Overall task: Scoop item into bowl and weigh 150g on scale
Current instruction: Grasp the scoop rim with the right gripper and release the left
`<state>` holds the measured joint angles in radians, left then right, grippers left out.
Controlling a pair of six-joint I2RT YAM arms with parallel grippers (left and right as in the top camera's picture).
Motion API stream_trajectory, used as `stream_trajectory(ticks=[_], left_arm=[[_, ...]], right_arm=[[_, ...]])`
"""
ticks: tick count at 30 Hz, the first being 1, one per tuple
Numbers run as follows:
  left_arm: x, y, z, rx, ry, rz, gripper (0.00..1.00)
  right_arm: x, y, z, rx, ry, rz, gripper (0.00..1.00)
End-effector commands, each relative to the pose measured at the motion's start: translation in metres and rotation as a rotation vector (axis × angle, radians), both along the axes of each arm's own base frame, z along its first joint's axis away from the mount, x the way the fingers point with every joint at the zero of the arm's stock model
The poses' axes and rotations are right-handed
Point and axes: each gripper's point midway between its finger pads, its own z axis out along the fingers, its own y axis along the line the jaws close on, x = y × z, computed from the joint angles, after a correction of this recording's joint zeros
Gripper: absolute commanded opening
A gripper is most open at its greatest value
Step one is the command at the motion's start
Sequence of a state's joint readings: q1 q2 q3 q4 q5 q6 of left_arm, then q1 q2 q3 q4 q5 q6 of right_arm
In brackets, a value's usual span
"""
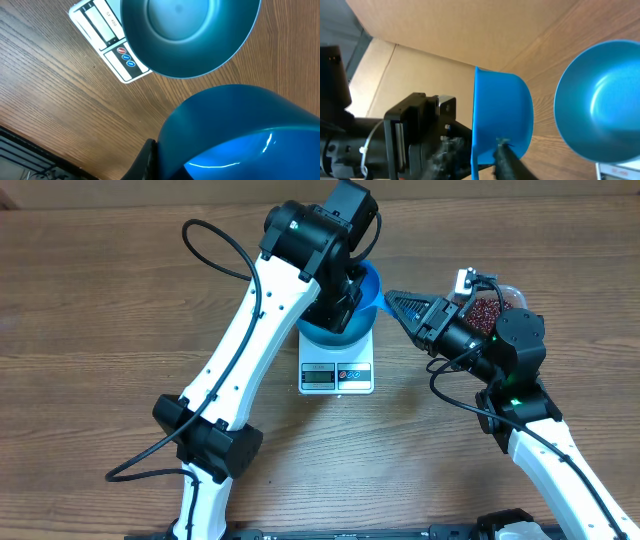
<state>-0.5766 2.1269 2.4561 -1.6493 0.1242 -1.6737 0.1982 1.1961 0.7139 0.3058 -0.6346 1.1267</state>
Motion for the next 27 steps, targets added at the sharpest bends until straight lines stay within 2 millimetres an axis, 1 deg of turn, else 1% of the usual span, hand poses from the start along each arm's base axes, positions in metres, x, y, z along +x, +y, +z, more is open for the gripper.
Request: stream_trajectory(ticks=[1,2,5,9,20,22,24,25,27], left_arm=[[-0.0024,-0.0017,0.0152,-0.027,-0.033,0.010,0.04],[-0.0024,-0.0017,0.0152,-0.027,-0.033,0.010,0.05],[-0.0023,-0.0017,0.0152,-0.027,-0.033,0.010,0.05],[-0.0022,-0.0017,0.0152,-0.027,-0.034,0.010,0.06],[-0.0018,-0.0020,0.0154,-0.028,-0.036,0.010,0.07],[-0.0016,-0.0021,0.0155,-0.028,-0.036,0.010,0.07],[-0.0014,-0.0023,0.0155,-0.029,-0.037,0.010,0.07],[-0.0014,-0.0022,0.0155,-0.029,-0.037,0.011,0.07],[-0.0014,-0.0021,0.0155,-0.028,-0.037,0.011,0.07]], right_arm=[[0.0021,0.0007,0.0092,0.000,-0.025,-0.007,0.20],[0.0022,0.0007,0.0093,0.000,-0.026,-0.007,0.19],[0.0026,0.0002,0.0092,0.000,-0.025,-0.011,0.11],[0.0026,0.0003,0.0091,0.000,-0.025,-0.011,0.05],[0.0021,0.0007,0.0090,0.000,-0.025,-0.007,0.04],[0.0019,0.0008,0.0082,-0.001,-0.021,-0.006,0.08],[0.0018,0.0008,0.0076,-0.001,-0.018,-0.006,0.29],[0.0018,0.0008,0.0077,-0.001,-0.018,-0.006,0.34],[0.0019,0.0007,0.0077,-0.001,-0.018,-0.006,0.35]])
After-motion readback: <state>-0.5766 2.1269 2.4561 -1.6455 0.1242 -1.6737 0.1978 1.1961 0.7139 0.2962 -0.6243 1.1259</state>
